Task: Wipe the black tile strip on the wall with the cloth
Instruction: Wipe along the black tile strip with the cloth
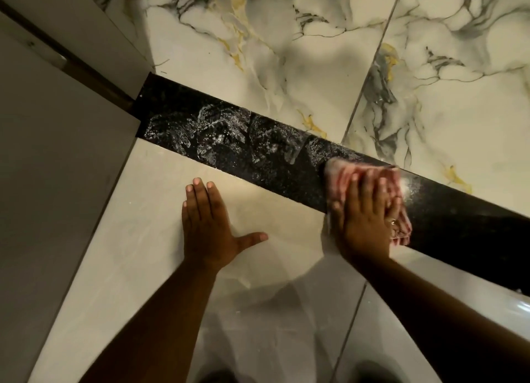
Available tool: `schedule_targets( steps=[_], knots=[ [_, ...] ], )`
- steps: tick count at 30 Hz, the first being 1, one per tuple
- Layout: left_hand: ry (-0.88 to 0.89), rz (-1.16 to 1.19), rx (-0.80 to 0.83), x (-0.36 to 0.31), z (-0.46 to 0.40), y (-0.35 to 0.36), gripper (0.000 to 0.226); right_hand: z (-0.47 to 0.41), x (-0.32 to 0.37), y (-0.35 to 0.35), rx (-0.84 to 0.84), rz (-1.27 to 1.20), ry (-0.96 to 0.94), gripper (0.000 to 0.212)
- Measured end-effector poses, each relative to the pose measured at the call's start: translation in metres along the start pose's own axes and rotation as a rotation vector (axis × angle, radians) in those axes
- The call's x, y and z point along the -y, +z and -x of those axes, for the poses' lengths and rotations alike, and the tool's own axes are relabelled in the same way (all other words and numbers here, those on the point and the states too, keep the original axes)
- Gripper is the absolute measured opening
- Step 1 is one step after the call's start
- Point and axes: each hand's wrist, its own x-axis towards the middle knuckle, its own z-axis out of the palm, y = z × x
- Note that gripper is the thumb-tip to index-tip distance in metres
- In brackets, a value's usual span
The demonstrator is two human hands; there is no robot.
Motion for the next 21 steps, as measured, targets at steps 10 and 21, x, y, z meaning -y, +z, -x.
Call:
schedule_targets(
  steps=[10,21],
  knots=[
    [-0.092,0.007,-0.055,0.027,-0.003,-0.003,0.149,0.004,-0.114,-0.033,-0.054,0.029,0.066,0.07],
    [-0.145,0.067,-0.088,0.021,-0.017,0.0,0.145,-0.019,0.017,-0.002,0.049,0.054,-0.233,0.065]
  ],
)
